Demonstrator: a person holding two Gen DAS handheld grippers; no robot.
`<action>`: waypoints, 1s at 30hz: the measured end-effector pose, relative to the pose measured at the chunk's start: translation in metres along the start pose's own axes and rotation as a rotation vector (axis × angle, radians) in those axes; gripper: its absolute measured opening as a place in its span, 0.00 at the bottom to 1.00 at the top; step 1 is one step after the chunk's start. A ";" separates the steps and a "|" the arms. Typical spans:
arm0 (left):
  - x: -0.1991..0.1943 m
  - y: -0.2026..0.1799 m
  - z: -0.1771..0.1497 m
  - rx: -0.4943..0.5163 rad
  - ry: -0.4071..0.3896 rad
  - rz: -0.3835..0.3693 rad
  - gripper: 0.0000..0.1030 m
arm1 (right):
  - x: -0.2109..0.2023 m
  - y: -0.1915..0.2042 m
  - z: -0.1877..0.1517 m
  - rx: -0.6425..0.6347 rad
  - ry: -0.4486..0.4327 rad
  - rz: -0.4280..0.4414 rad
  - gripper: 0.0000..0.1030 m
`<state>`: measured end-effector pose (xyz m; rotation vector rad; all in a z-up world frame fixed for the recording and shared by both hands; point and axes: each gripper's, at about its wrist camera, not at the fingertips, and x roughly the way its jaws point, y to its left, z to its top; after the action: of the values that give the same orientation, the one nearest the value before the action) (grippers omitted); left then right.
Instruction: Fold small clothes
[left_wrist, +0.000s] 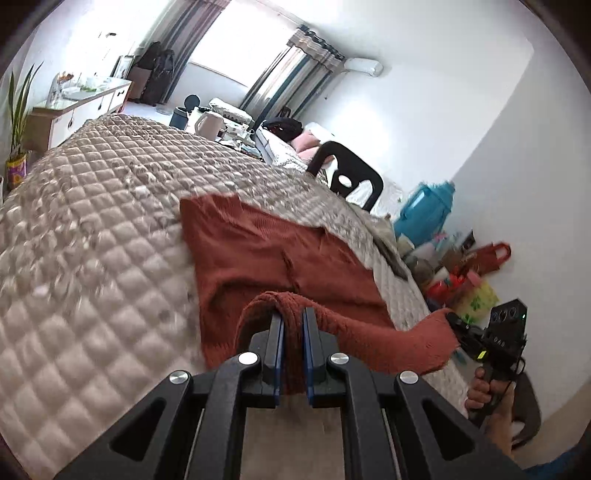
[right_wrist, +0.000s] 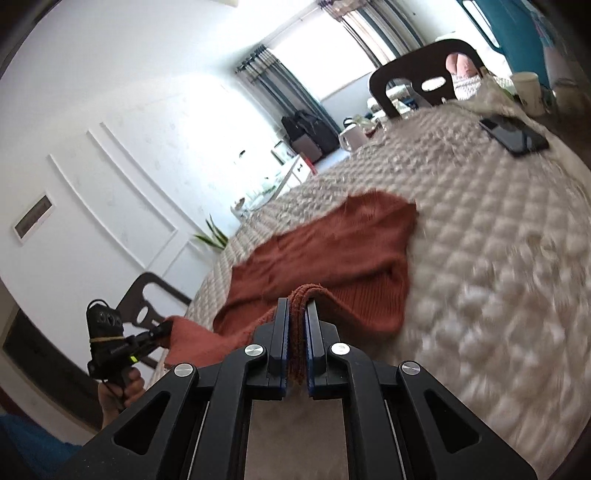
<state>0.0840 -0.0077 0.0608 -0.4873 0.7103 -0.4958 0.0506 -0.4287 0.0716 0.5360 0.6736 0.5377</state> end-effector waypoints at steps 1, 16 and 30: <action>0.004 0.003 0.007 -0.006 -0.005 0.001 0.10 | 0.007 -0.002 0.010 0.005 -0.009 0.003 0.06; 0.097 0.046 0.089 -0.086 0.028 0.049 0.10 | 0.105 -0.063 0.095 0.145 0.016 -0.022 0.06; 0.134 0.097 0.094 -0.290 0.070 0.060 0.13 | 0.161 -0.120 0.114 0.343 0.091 -0.040 0.10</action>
<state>0.2635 0.0139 0.0012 -0.7201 0.8667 -0.3558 0.2701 -0.4495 0.0035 0.8207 0.8684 0.4120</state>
